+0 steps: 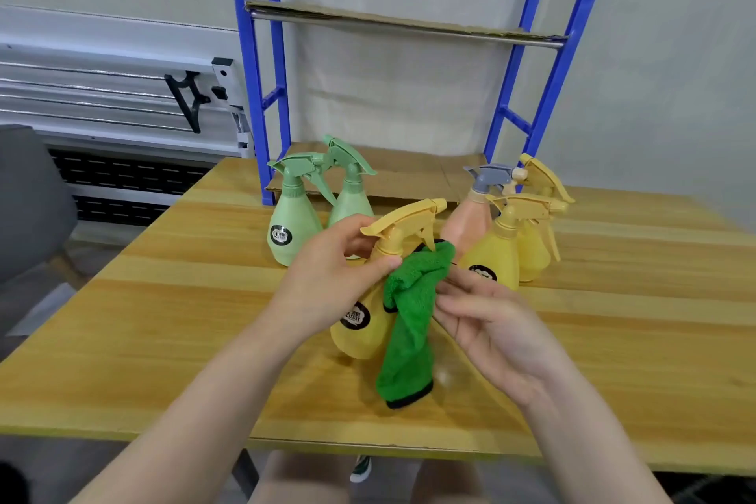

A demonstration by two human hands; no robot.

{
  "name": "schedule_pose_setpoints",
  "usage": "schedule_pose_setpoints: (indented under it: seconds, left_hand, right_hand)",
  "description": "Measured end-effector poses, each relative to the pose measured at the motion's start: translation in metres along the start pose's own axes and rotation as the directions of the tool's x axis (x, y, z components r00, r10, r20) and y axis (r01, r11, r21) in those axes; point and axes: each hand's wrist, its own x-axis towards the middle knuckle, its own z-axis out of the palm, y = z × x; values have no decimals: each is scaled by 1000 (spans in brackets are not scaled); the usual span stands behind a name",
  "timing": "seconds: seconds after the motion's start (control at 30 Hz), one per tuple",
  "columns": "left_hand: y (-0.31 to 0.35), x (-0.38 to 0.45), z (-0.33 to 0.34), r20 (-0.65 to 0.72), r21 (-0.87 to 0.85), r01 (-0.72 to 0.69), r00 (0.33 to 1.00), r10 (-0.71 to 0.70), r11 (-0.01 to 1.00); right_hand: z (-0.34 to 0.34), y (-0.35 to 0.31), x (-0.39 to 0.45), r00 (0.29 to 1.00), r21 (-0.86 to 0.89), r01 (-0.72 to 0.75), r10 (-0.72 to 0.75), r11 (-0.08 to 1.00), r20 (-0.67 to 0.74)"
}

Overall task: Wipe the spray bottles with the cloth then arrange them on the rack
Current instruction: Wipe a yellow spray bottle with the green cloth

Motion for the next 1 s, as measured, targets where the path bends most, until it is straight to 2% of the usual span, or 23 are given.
schedule_pose_setpoints:
  seconds: [0.07,0.1,0.13,0.2,0.27,0.43,0.5,0.57,0.6,0.7,0.77,0.8,0.9,1.0]
  left_hand:
    - [2,0,3,16,-2,0,1000,0,1000]
    - [3,0,5,27,-8,-4,1000,4,1000]
    - [2,0,6,31,0,-6,999,6,1000]
    - [3,0,6,25,28,-10,1000,9,1000]
    - [2,2,4,7,38,-15,1000,14,999]
    - [3,4,-2,-37,57,-39,998,41,998]
    - [6,5,0,-25,67,-53,998,55,996]
    - [8,5,3,-15,88,-70,997,72,994]
    - [9,5,5,-13,107,-78,997,79,991]
    - [8,4,10,-23,165,-82,996,87,983]
    - [6,3,14,-49,175,-58,997,67,983]
    - [5,2,16,-63,175,-49,996,60,983]
    - [6,2,20,-99,119,-37,994,49,992]
    - [11,4,20,-127,64,-45,991,53,997]
  right_hand:
    - [8,3,1,996,-235,39,-56,971,-64]
    - [11,5,2,991,-389,54,-96,920,-90]
    - [12,8,4,982,-552,66,-152,831,-112]
    - [9,12,7,951,-805,87,-289,586,-107]
    - [5,13,8,928,-912,94,-367,400,-66]
    - [-2,17,8,896,-963,75,-442,257,-49]
    - [3,21,10,886,-955,103,-462,279,-40]
    - [8,26,12,886,-913,147,-461,379,-49]
    - [10,28,13,897,-903,167,-441,396,-27]
    - [16,30,15,924,-955,159,-379,252,54]
    - [17,30,19,906,-982,130,-419,137,61]
    - [18,29,22,893,-984,125,-447,124,57]
    - [26,29,26,868,-967,168,-494,189,54]
    - [33,30,32,860,-947,149,-510,286,-18]
